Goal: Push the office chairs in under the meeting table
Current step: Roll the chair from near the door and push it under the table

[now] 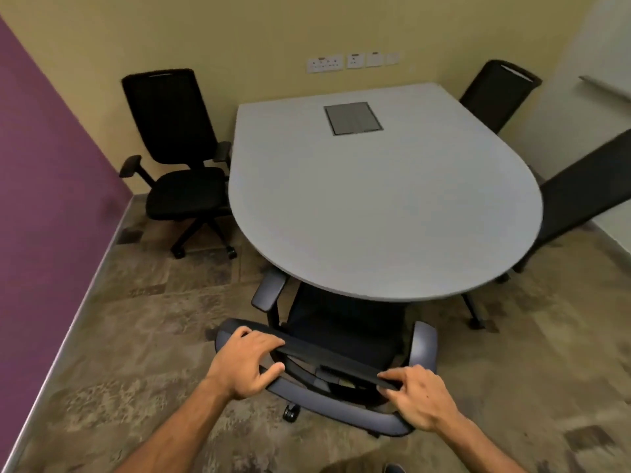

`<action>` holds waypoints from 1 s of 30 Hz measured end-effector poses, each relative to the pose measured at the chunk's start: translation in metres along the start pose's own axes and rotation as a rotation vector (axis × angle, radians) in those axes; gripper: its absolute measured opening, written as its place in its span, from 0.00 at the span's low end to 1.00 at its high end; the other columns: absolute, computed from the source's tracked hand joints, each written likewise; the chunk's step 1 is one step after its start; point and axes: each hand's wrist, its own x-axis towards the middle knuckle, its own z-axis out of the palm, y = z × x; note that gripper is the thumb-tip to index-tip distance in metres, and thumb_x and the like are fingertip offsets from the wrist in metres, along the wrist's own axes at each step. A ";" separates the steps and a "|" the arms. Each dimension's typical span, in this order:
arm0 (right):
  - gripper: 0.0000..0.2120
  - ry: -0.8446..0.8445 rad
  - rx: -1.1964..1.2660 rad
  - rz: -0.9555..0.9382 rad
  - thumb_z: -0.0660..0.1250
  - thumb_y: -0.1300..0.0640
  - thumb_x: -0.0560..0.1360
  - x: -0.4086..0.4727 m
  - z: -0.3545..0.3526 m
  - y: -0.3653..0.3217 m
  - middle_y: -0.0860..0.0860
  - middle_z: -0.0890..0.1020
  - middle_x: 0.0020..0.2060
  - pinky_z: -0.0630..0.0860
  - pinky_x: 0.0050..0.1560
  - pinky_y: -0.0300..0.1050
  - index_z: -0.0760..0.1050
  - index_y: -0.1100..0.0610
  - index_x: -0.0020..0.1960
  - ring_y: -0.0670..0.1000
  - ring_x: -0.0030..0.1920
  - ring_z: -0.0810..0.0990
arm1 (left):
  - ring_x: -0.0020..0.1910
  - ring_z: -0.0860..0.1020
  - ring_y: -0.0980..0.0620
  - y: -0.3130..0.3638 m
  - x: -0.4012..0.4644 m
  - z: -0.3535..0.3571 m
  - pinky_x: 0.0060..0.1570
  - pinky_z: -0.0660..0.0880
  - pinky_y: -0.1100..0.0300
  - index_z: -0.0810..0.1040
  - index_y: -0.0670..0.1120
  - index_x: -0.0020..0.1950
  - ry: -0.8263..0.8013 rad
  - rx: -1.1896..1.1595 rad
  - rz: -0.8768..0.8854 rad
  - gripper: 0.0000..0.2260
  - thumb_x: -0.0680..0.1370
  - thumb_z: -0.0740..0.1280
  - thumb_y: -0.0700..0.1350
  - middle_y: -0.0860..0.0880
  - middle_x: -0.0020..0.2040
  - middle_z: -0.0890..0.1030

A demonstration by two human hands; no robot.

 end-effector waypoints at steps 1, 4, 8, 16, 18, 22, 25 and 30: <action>0.22 0.003 0.016 0.020 0.60 0.30 0.70 -0.004 0.005 -0.011 0.33 0.85 0.45 0.72 0.41 0.36 0.76 0.31 0.62 0.42 0.49 0.82 | 0.58 0.76 0.59 -0.010 -0.001 -0.001 0.57 0.67 0.56 0.78 0.54 0.64 -0.011 0.001 0.028 0.20 0.78 0.61 0.63 0.59 0.60 0.81; 0.24 0.042 0.046 0.102 0.58 0.29 0.69 -0.017 0.025 -0.047 0.30 0.84 0.45 0.69 0.40 0.32 0.76 0.31 0.62 0.40 0.49 0.82 | 0.56 0.77 0.59 -0.044 -0.006 -0.007 0.56 0.68 0.56 0.79 0.55 0.63 0.002 -0.007 0.085 0.20 0.78 0.61 0.64 0.59 0.58 0.82; 0.22 0.073 0.017 0.159 0.59 0.31 0.70 -0.020 0.024 -0.074 0.35 0.85 0.51 0.76 0.48 0.41 0.78 0.33 0.61 0.44 0.52 0.82 | 0.48 0.78 0.57 -0.060 -0.007 -0.009 0.52 0.68 0.55 0.80 0.54 0.60 -0.005 0.009 0.100 0.21 0.78 0.60 0.65 0.58 0.52 0.83; 0.23 0.107 0.050 0.174 0.54 0.30 0.67 -0.028 0.036 -0.095 0.34 0.85 0.47 0.72 0.41 0.36 0.75 0.30 0.58 0.43 0.46 0.82 | 0.44 0.76 0.58 -0.072 -0.036 -0.007 0.48 0.66 0.55 0.80 0.56 0.54 -0.009 0.000 0.055 0.19 0.77 0.59 0.67 0.60 0.46 0.81; 0.22 0.107 0.070 0.161 0.56 0.29 0.68 -0.028 0.044 -0.102 0.33 0.84 0.46 0.71 0.41 0.33 0.75 0.30 0.58 0.41 0.45 0.81 | 0.43 0.75 0.58 -0.079 -0.047 -0.009 0.48 0.66 0.55 0.80 0.56 0.54 -0.009 0.011 0.051 0.19 0.77 0.59 0.67 0.60 0.46 0.81; 0.20 0.131 0.115 0.170 0.59 0.29 0.68 -0.021 0.051 -0.119 0.33 0.84 0.43 0.71 0.40 0.33 0.74 0.30 0.57 0.39 0.40 0.80 | 0.45 0.77 0.57 -0.096 -0.059 -0.015 0.48 0.66 0.55 0.80 0.55 0.55 0.017 0.021 0.038 0.19 0.77 0.60 0.66 0.59 0.48 0.81; 0.20 0.098 0.143 0.204 0.60 0.29 0.67 -0.008 0.053 -0.130 0.35 0.85 0.43 0.78 0.46 0.42 0.79 0.33 0.54 0.43 0.46 0.82 | 0.48 0.78 0.55 -0.105 -0.058 -0.026 0.51 0.67 0.54 0.81 0.53 0.57 0.006 0.033 0.040 0.19 0.77 0.61 0.64 0.58 0.49 0.82; 0.12 0.196 0.329 0.456 0.69 0.41 0.71 0.011 0.067 -0.156 0.42 0.86 0.51 0.78 0.56 0.48 0.84 0.39 0.53 0.50 0.54 0.82 | 0.49 0.78 0.55 -0.132 -0.047 -0.039 0.53 0.69 0.54 0.81 0.53 0.58 0.002 0.015 0.064 0.21 0.78 0.59 0.65 0.56 0.50 0.83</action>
